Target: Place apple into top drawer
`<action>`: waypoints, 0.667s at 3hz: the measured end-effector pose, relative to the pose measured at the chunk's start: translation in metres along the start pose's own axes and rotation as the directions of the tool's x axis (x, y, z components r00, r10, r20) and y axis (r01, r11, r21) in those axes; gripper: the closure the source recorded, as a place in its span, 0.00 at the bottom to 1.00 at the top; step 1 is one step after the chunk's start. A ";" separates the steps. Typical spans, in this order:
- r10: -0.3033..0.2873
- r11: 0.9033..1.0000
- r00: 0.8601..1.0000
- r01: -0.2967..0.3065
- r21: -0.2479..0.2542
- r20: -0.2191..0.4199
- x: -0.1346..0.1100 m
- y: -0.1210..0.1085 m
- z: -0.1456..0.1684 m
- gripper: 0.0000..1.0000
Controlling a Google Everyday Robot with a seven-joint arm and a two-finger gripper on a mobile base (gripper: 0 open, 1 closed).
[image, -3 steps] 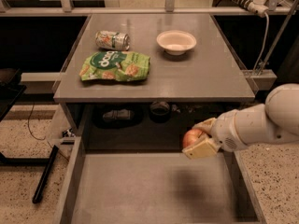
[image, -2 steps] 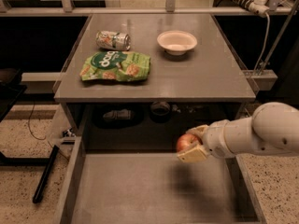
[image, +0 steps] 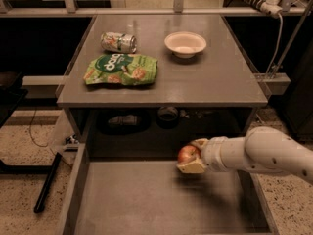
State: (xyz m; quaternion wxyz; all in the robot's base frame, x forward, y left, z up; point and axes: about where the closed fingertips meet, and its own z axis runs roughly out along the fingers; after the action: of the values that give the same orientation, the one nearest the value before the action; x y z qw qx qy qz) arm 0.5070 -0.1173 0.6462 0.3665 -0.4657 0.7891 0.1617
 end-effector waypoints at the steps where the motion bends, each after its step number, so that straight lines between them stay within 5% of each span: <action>1: 0.023 1.000 1.000 -0.023 -0.016 0.005 0.013 0.006 0.025 1.00; 2: 0.024 1.000 1.000 -0.024 -0.016 0.005 0.011 0.006 0.023 1.00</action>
Offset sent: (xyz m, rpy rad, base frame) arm 0.0065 0.0235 -0.0543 0.0490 0.0428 -0.0252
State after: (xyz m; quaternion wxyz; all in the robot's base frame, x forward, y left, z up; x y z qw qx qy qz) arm 0.5089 -0.1075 0.6218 0.3628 -0.4588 0.7923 0.1736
